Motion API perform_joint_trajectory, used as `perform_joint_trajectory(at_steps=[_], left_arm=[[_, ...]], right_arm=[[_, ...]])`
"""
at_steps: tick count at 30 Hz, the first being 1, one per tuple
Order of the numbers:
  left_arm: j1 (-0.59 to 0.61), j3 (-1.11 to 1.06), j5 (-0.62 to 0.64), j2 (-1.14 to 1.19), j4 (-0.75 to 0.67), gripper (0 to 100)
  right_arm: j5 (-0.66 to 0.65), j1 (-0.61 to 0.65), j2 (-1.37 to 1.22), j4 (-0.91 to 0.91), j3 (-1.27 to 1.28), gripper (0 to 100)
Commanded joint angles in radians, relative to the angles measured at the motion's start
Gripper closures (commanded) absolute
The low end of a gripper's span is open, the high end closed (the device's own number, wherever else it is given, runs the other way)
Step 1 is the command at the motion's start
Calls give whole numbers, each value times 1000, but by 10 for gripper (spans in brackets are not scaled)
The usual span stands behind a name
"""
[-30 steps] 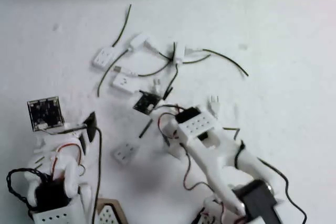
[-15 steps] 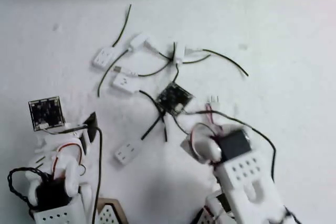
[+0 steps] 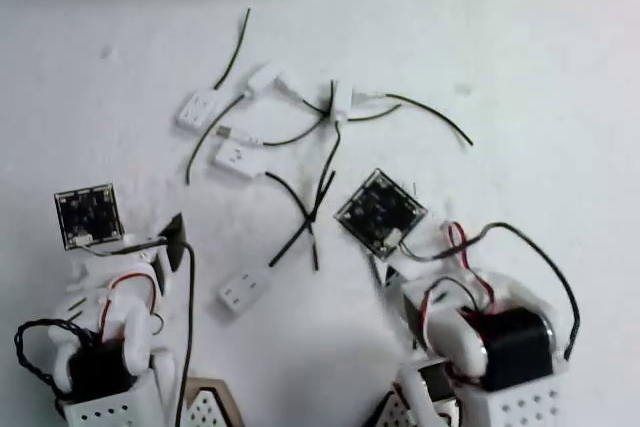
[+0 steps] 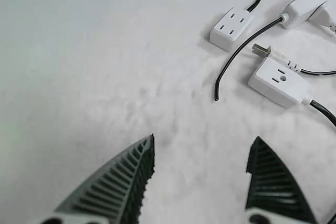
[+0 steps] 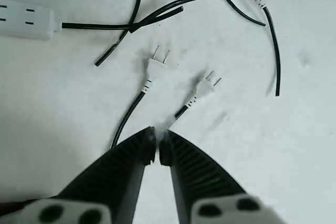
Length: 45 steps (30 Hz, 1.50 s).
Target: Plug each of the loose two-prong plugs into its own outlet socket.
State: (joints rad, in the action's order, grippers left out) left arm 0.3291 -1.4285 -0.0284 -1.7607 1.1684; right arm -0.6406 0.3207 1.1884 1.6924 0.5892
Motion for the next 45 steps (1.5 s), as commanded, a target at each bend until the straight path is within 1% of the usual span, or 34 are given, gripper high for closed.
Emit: perform_joint_trajectory(at_steps=[1,11,17,20,24,30,34,41,45], left_arm=[[2,5,5,-2,-28,716],[2,5,5,-2,-28,717],[2,5,5,-2,-28,717],[2,3,5,-2,-29,717],[2,3,5,-2,-29,716],[2,3,5,-2,-29,716],[2,3,5,-2,-29,716],[2,3,3,-2,-29,716],[2,3,3,-2,-29,716]], right_arm=[[-9,-16,-5,24,-60,980],[-11,-10,-42,5,-60,980],[-2,-8,-269,-16,-58,976],[2,-8,-412,-58,-55,933],[100,19,-558,-205,-8,857],[164,139,-704,-498,123,857],[189,156,-800,-682,170,857],[189,150,-1020,-825,169,857],[189,105,-1089,-855,147,857]])
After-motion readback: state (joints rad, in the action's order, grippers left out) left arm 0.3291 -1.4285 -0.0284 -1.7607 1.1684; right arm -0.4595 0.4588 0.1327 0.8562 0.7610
